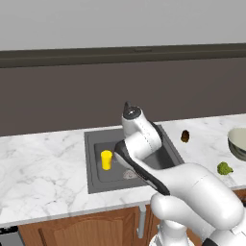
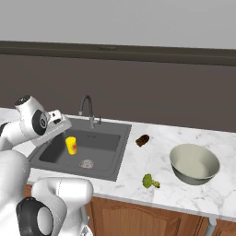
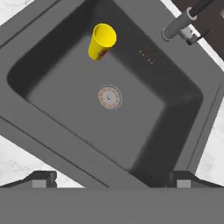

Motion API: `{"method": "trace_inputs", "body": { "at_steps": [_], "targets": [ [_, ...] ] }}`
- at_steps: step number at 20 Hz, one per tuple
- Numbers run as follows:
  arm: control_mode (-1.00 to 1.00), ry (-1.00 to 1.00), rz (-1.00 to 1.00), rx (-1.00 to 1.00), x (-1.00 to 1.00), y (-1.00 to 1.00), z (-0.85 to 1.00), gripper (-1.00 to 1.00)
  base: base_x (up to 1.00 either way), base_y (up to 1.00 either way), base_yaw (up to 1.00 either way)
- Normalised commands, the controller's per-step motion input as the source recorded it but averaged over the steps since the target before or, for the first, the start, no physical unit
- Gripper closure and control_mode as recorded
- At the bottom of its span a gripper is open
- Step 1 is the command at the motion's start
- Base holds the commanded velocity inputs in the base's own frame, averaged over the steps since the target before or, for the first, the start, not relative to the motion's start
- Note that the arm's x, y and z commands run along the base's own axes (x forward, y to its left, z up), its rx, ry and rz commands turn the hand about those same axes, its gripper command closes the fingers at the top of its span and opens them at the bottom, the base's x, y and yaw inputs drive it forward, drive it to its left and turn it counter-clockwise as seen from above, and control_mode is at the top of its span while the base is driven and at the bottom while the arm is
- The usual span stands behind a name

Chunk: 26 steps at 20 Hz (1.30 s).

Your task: Remove the broccoli and sweet potato from the sink. Then move the bowl and cup from the counter to the sink for washing.

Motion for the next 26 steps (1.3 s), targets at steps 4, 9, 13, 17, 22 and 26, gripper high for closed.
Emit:
{"method": "trace_inputs", "body": {
  "at_steps": [4, 9, 13, 17, 22, 26],
  "targets": [
    [-1.00, 0.00, -0.18, 0.06, -0.28, -0.30, 0.21, -1.00, 0.00, 0.00, 0.00],
    [-1.00, 0.00, -0.18, 0.02, -0.27, -0.34, 0.16, -1.00, 0.00, 0.00, 0.00],
    [-1.00, 0.00, -0.18, 0.05, -0.28, -0.38, 0.17, -1.00, 0.00, 0.00, 0.00],
    [-1.00, 0.00, -0.21, 0.07, -0.28, -0.34, 0.19, -1.00, 0.00, 0.00, 0.00],
    [-1.00, 0.00, -0.17, 0.03, -0.23, -0.38, 0.18, -1.00, 0.00, 0.00, 0.00],
    [-1.00, 0.00, -0.15, 0.03, -0.19, -0.41, 0.16, -1.00, 0.00, 0.00, 0.00]
  ]
}}
